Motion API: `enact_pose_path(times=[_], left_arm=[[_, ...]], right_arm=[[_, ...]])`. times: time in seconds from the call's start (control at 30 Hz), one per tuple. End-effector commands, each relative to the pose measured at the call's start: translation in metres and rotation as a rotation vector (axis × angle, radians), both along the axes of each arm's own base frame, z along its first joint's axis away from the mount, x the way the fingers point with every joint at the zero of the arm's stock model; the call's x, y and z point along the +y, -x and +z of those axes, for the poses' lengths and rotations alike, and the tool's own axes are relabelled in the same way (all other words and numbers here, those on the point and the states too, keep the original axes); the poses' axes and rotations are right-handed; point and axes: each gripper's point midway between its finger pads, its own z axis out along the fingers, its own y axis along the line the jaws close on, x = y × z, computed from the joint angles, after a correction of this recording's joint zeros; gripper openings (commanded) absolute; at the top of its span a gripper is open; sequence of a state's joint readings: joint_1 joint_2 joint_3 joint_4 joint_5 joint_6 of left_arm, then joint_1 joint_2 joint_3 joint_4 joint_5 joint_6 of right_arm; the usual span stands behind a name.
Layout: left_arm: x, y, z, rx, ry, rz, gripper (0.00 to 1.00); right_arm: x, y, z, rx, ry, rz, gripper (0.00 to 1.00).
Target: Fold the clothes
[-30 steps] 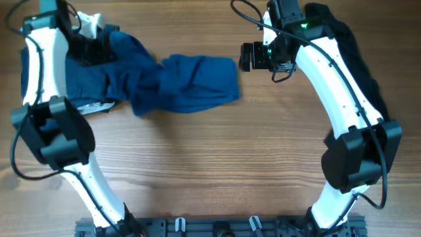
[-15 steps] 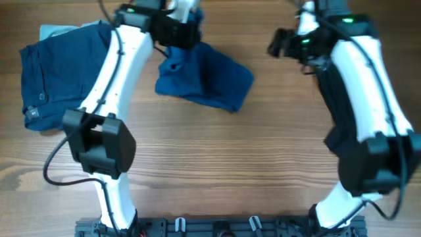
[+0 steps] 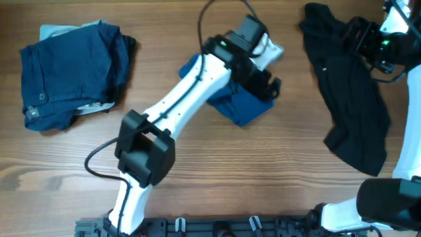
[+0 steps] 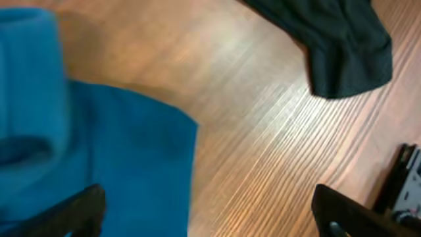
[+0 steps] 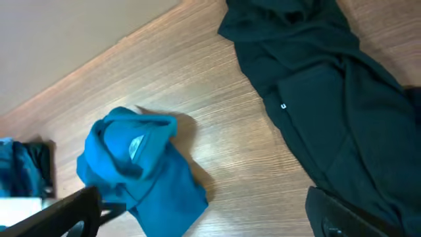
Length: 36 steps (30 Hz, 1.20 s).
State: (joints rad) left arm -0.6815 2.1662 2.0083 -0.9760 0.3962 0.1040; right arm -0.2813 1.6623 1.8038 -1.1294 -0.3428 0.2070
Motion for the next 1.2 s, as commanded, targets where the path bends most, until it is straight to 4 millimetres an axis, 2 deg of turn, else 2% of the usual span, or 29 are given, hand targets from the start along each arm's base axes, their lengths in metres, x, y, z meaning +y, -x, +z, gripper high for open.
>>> enact_pose_path(times=[0.0,0.07,0.13,0.2,0.27,0.33,0.4,0.57,0.67,0.73,0.9,1.07,1.13,1.17], left_arm=[[0.021,-0.023,0.007,-0.063,-0.037,0.065,1.00],[0.039,-0.043,0.030,-0.091,0.005,0.155,1.00],[0.074,-0.071,0.063,-0.142,0.055,0.274,1.00],[0.123,-0.100,0.089,-0.187,0.075,0.429,1.00],[0.160,-0.116,0.100,-0.197,0.082,0.534,1.00],[0.196,-0.129,0.100,-0.196,0.074,0.612,1.00],[0.230,-0.136,0.096,-0.176,0.053,0.680,1.00],[0.275,-0.137,0.086,-0.152,-0.019,0.777,1.00],[0.286,-0.136,0.082,-0.156,-0.070,0.806,1.00],[0.286,-0.136,0.082,-0.156,-0.069,0.806,1.00],[0.287,-0.135,0.082,-0.155,-0.073,0.808,1.00],[0.287,-0.134,0.081,-0.147,-0.077,0.807,1.00],[0.287,-0.132,0.080,-0.142,-0.080,0.807,1.00],[0.287,-0.132,0.079,-0.141,-0.081,0.806,1.00]], right_arm=[[0.004,0.003,0.011,-0.028,-0.017,0.031,0.99],[0.006,0.008,0.008,-0.006,-0.029,0.034,1.00],[0.018,0.010,0.005,0.012,-0.069,0.065,0.99],[0.041,0.012,-0.008,0.047,-0.099,0.117,1.00],[0.066,0.010,-0.021,0.085,-0.129,0.139,1.00],[0.096,0.003,-0.039,0.110,-0.149,0.165,1.00],[0.125,-0.009,-0.071,0.170,-0.147,0.105,1.00],[0.182,-0.039,-0.128,0.255,-0.308,-0.117,0.98],[0.207,-0.049,-0.151,0.290,-0.357,-0.203,0.81],[0.216,-0.050,-0.164,0.324,-0.377,-0.282,0.74],[0.250,-0.048,-0.192,0.369,-0.391,-0.331,0.70],[0.255,-0.046,-0.195,0.372,-0.387,-0.334,0.59],[0.256,-0.044,-0.196,0.380,-0.381,-0.331,0.50],[0.258,-0.041,-0.197,0.386,-0.374,-0.322,0.40]])
